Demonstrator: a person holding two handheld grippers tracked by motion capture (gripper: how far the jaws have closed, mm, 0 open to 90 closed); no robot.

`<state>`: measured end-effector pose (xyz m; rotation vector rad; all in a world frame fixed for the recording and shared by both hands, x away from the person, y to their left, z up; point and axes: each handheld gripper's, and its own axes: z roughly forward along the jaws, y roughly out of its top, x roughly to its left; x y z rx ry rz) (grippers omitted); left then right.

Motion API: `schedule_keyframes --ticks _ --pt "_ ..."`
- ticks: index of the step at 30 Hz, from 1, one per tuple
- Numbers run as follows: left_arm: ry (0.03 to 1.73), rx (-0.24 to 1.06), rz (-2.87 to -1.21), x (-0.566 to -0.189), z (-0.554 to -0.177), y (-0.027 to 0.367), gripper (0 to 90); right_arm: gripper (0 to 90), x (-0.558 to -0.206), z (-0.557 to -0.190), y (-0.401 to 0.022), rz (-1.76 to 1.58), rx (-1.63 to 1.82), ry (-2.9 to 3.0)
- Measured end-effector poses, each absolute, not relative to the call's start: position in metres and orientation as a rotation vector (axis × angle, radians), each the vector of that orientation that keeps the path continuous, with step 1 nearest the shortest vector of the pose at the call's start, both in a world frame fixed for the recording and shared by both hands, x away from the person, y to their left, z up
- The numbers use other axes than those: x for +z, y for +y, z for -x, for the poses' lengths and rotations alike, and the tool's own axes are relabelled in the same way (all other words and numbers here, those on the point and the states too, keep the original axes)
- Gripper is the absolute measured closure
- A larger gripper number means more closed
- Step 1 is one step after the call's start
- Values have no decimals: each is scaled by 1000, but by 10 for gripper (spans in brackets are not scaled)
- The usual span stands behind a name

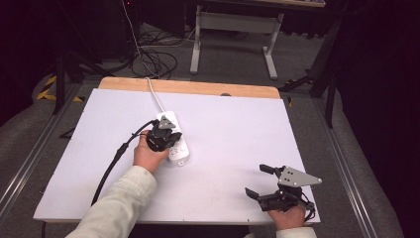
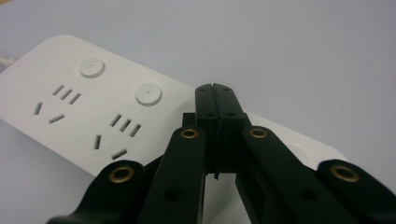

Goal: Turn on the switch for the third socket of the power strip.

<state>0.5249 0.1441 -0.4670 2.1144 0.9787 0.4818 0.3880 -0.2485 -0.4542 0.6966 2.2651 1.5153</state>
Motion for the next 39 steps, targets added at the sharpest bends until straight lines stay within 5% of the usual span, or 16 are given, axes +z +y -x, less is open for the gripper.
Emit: schedule_keyframes --ticks 4,23,39 --pt "986 423 -2094 -468 -527 147 900 77 -454 -388 -248 -696 1516 2267" --pt "953 563 -2192 -466 -520 131 900 77 -455 -389 -249 -704 1514 2273" --pt "988 435 -2095 -444 -517 147 900 77 -455 -388 -249 -707 1515 2267"
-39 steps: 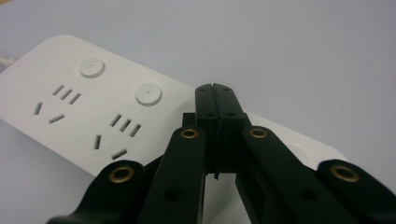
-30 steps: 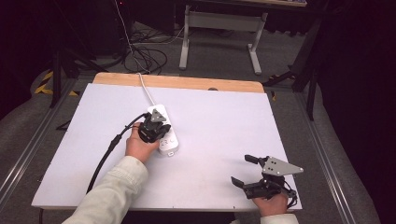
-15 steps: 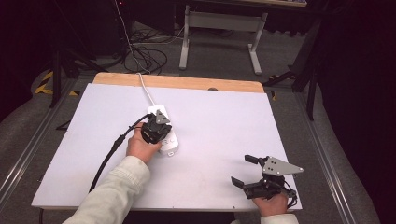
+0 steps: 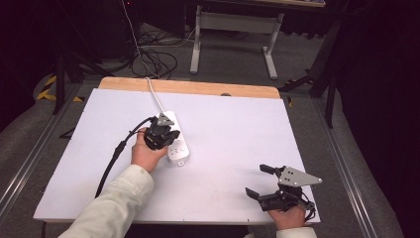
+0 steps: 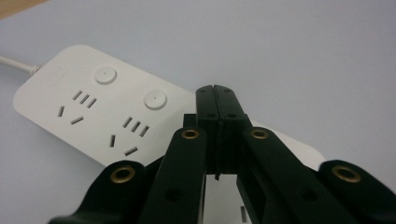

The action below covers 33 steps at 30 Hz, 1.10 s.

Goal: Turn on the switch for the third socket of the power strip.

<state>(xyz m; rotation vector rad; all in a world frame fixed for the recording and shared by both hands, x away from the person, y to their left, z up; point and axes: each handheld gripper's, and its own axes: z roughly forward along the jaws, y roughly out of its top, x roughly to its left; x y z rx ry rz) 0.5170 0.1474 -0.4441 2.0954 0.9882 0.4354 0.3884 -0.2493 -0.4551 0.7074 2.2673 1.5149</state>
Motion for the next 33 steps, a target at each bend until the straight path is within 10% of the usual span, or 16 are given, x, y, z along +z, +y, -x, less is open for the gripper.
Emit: schedule_keyframes --ticks 19,33 --pt "938 403 -2052 -421 -503 152 883 77 -455 -389 -248 -712 1509 2271" --pt "881 397 -1985 -395 -481 164 398 77 -455 -388 -248 -710 1506 2267"
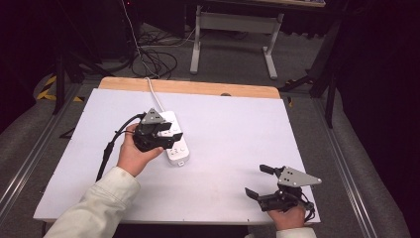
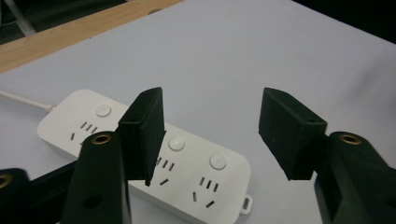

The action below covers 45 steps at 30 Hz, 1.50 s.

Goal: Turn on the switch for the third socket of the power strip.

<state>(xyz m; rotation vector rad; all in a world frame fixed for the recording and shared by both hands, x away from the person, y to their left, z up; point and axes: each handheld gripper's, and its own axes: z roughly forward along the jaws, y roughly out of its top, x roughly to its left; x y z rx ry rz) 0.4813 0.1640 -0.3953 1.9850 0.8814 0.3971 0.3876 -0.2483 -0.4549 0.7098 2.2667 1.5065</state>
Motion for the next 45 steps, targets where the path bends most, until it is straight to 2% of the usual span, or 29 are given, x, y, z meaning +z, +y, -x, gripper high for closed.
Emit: schedule_keyframes --ticks 3,9,18,24,35,40,45 --pt "870 398 -1977 -389 -476 170 327 77 -455 -388 -248 -713 1508 2264" --pt "824 397 -1974 -379 -462 181 260 76 -455 -389 -248 -721 1502 2267" --pt "794 407 -1958 -373 -442 197 241 76 -455 -388 -247 -716 1500 2262" --pt "777 427 -1923 -376 -430 209 172 77 -455 -389 -247 -716 1496 2267" --pt "797 457 -1853 -393 -409 236 110 76 -455 -389 -246 -716 1498 2268" --pt "778 500 -1861 -400 -400 244 110 76 -455 -389 -247 -717 1499 2264" --pt "797 463 -1830 -412 -392 256 109 77 -455 -389 -247 -719 1495 2267"
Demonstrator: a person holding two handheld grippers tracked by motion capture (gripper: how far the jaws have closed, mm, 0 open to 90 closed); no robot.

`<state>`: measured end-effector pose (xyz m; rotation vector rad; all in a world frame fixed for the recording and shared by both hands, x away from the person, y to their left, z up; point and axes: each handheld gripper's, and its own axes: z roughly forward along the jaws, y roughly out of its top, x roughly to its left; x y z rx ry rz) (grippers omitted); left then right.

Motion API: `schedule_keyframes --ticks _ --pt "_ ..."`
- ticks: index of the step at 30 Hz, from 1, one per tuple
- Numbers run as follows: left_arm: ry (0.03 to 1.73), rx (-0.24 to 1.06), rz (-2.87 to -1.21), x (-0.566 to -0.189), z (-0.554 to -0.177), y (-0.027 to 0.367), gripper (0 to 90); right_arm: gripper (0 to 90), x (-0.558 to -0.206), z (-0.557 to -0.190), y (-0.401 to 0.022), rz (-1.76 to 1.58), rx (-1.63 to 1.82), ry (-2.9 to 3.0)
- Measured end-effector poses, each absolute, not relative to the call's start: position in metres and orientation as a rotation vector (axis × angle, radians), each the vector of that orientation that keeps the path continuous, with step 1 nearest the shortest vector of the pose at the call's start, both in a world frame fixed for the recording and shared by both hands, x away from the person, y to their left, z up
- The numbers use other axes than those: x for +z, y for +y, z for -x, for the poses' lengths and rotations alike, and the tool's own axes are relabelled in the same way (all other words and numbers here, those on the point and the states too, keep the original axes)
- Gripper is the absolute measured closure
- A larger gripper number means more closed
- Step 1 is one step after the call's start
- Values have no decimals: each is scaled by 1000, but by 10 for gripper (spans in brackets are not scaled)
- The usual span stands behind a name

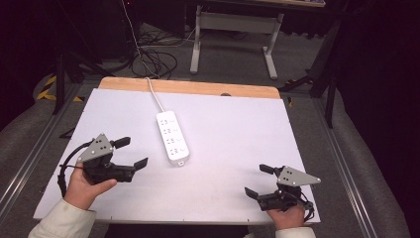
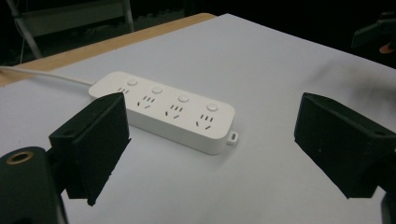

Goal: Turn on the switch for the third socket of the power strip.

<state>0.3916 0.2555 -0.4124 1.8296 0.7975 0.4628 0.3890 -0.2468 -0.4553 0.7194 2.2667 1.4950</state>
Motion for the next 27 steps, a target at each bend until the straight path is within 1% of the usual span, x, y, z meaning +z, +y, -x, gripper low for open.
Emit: schedule_keyframes --ticks 3,6,13,19,23,27 --pt "826 410 -1798 -422 -389 264 108 76 -455 -389 -247 -722 1497 2266" --pt "844 392 -1782 -430 -386 273 110 76 -455 -389 -247 -719 1499 2266" --pt "842 403 -1802 -446 -377 286 113 76 -456 -389 -247 -724 1497 2268" --pt "853 462 -1849 -459 -372 293 112 76 -455 -388 -247 -721 1500 2267" --pt "868 459 -1892 -468 -366 294 112 76 -455 -388 -248 -726 1503 2262" --pt "917 401 -1889 -475 -363 298 113 76 -455 -388 -249 -720 1506 2260"
